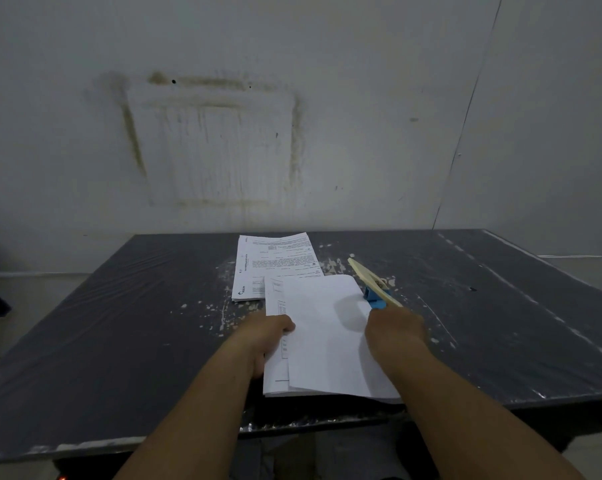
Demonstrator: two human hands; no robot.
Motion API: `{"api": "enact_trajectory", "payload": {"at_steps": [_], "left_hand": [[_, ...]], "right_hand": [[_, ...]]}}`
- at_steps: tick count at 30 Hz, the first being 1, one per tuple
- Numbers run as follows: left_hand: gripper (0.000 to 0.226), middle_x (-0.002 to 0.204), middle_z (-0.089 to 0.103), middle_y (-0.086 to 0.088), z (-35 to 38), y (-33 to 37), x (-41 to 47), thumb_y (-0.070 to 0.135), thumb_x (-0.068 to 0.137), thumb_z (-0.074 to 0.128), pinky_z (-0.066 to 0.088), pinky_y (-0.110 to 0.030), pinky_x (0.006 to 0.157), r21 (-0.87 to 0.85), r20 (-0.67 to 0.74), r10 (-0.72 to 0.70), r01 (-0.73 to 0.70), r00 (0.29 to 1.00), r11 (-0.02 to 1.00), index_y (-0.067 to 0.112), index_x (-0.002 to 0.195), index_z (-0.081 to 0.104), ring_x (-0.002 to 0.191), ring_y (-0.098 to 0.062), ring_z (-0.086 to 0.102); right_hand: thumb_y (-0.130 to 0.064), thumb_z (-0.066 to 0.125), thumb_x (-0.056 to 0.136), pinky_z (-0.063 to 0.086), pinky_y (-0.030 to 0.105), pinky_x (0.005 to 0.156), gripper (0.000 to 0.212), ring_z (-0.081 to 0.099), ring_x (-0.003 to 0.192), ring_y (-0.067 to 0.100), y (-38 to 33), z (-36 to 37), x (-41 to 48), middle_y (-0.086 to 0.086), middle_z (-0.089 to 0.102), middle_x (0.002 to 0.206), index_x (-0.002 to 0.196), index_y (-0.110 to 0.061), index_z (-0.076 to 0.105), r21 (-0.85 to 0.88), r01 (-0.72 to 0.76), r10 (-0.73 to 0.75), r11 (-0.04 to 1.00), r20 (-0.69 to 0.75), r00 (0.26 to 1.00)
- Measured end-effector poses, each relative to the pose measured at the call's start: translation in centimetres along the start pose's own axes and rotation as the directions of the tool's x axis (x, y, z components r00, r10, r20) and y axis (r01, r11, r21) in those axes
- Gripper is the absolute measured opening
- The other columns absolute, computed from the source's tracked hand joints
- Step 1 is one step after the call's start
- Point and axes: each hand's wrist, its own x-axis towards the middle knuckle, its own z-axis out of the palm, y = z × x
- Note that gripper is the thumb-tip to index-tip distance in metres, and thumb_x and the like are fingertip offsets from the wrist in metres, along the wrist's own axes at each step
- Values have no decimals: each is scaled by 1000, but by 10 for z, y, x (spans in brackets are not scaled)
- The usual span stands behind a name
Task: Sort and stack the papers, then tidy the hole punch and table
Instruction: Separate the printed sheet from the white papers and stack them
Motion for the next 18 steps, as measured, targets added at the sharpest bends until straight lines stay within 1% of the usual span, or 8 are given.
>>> {"api": "enact_trajectory", "payload": {"at_steps": [3,6,11,13,14,16,17,18], "left_hand": [[33,103,71,-22,3,1,1,0,87,59,58,-52,74,-24,2,-12,12,1000,1000,4,119,64,89,-38,70],[26,100,72,-21,4,2,1,2,90,59,58,-51,74,-78,12,-24,25,1000,997,6,115,64,87,-37,70],[24,98,72,-21,5,0,2,2,93,58,57,-47,70,-166,36,-30,36,999,985,6,116,64,79,-34,68],[27,96,72,-21,5,-2,4,2,91,58,57,-46,66,-156,16,-44,46,999,987,5,118,63,78,-34,68],[29,96,72,-21,6,-3,5,1,91,58,57,-46,63,-143,3,-52,52,999,988,4,119,63,77,-34,68],[32,97,71,-22,6,-4,6,0,90,58,57,-45,59,-112,-9,-71,70,997,991,2,122,61,77,-35,68],[33,97,70,-23,6,-5,6,-1,90,57,57,-45,58,-98,-14,-78,77,997,992,1,122,60,77,-35,68],[33,97,70,-23,6,-5,6,-2,90,57,57,-45,59,-85,-22,-82,80,996,993,0,122,59,77,-35,68]], "right_hand": [[-24,43,101,43,31,72,33,60,106,21,4,-1,1,5,61,119,131,-17,54,-90,47,-45,995,32,998],[-23,40,101,42,33,76,35,57,113,23,8,-1,0,5,59,126,134,-19,53,-74,77,-74,994,39,996],[-25,35,100,46,36,83,31,55,111,29,21,7,2,6,56,129,124,-23,55,131,103,-118,986,115,986],[-27,30,101,48,41,90,27,54,106,28,26,3,-1,9,54,129,115,-24,52,331,46,-111,943,181,977],[-27,29,102,46,41,94,29,52,108,29,27,2,-3,11,51,134,123,-22,48,426,10,-113,905,217,970],[-23,30,104,37,40,105,46,44,126,32,27,1,-6,16,36,149,148,-13,26,519,-76,-83,851,277,957],[-21,32,103,35,40,107,52,42,131,33,27,3,-6,19,34,150,152,-7,18,547,-126,-43,828,285,958],[-19,35,101,37,41,106,53,44,131,35,26,6,-4,21,39,147,150,-3,20,581,-161,0,797,266,964]]}}
